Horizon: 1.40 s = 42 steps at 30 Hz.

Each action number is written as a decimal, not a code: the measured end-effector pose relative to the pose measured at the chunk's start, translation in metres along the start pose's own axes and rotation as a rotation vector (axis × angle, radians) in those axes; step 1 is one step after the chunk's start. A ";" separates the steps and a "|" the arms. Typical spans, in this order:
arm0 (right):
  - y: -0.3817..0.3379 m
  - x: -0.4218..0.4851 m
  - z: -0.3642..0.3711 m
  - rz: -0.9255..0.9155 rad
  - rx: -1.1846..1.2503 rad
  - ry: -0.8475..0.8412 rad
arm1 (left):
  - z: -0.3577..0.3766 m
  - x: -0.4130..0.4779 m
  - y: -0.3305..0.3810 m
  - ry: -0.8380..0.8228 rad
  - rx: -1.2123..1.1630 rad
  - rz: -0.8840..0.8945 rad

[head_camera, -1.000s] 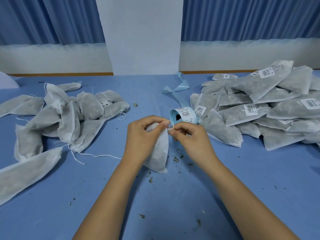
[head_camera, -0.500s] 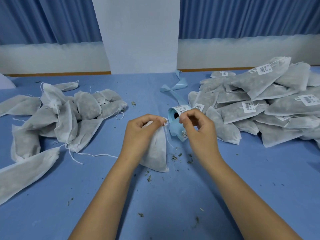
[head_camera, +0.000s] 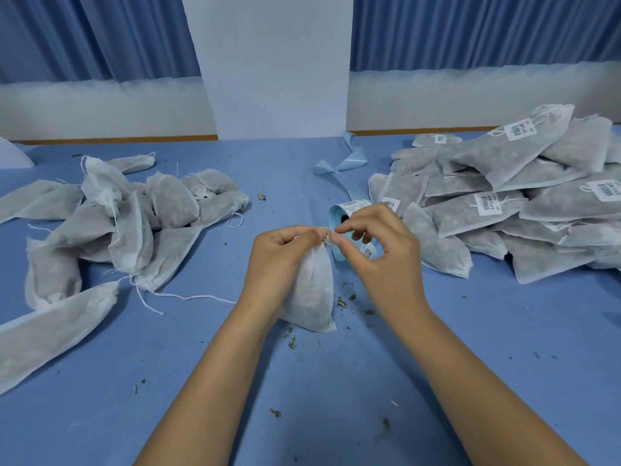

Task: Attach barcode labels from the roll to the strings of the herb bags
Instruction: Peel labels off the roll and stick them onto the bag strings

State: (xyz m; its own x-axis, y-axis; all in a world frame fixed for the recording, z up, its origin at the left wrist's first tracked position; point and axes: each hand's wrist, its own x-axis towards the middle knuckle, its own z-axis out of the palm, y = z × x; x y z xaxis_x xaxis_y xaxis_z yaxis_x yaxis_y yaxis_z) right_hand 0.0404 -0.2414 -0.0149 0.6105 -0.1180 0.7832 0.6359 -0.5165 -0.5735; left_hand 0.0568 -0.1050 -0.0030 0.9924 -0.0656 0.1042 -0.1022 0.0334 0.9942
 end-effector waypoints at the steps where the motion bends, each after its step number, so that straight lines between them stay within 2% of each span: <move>1: 0.000 -0.001 0.001 -0.042 -0.030 0.000 | 0.001 -0.001 0.000 -0.011 0.007 0.000; 7: 0.006 -0.004 0.002 -0.161 -0.197 0.029 | 0.001 -0.002 -0.001 -0.061 0.033 0.002; 10: 0.009 -0.002 0.000 -0.146 -0.260 -0.024 | 0.001 -0.001 -0.001 -0.083 0.057 0.015; 13: 0.005 0.001 -0.001 0.077 -0.121 -0.082 | -0.002 0.000 -0.001 -0.105 0.107 0.045; 16: 0.007 0.009 -0.009 0.453 0.146 0.011 | -0.010 0.003 0.002 -0.071 0.122 0.074; 18: 0.012 0.015 -0.015 0.639 0.331 0.070 | -0.015 0.005 0.001 -0.061 0.157 0.071; 21: 0.018 0.019 -0.020 0.805 0.608 0.164 | -0.019 0.006 0.000 -0.218 0.280 -0.012; 23: 0.021 0.023 -0.026 0.846 0.662 0.260 | -0.024 0.007 -0.001 -0.359 0.318 -0.102; 25: 0.022 0.026 -0.031 0.763 0.524 0.296 | -0.029 0.009 -0.002 -0.362 0.359 -0.150; 28: 0.004 0.020 -0.026 0.436 0.280 0.254 | -0.024 0.011 -0.008 -0.163 0.429 -0.190; 31: -0.017 0.001 -0.005 -0.092 0.065 -0.012 | -0.016 0.012 -0.014 0.033 0.423 -0.159; 32: -0.018 -0.005 0.001 -0.194 0.024 -0.125 | -0.015 0.013 -0.014 0.074 0.378 -0.153; 34: -0.016 -0.010 0.007 -0.237 -0.034 -0.293 | -0.016 0.013 -0.012 0.136 0.256 -0.171; 36: -0.011 -0.010 0.008 -0.161 -0.097 -0.356 | -0.019 0.014 -0.011 0.140 0.124 -0.170; 42: 0.000 -0.006 0.003 -0.034 -0.153 -0.374 | -0.019 0.011 -0.002 -0.096 -0.054 -0.074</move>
State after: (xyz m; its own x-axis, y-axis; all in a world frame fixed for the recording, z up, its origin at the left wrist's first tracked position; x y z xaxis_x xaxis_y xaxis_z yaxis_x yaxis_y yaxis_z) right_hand 0.0382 -0.2382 -0.0199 0.7375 0.2035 0.6439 0.5986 -0.6384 -0.4839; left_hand 0.0692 -0.0871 -0.0043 0.9857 -0.1645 0.0357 -0.0230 0.0784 0.9967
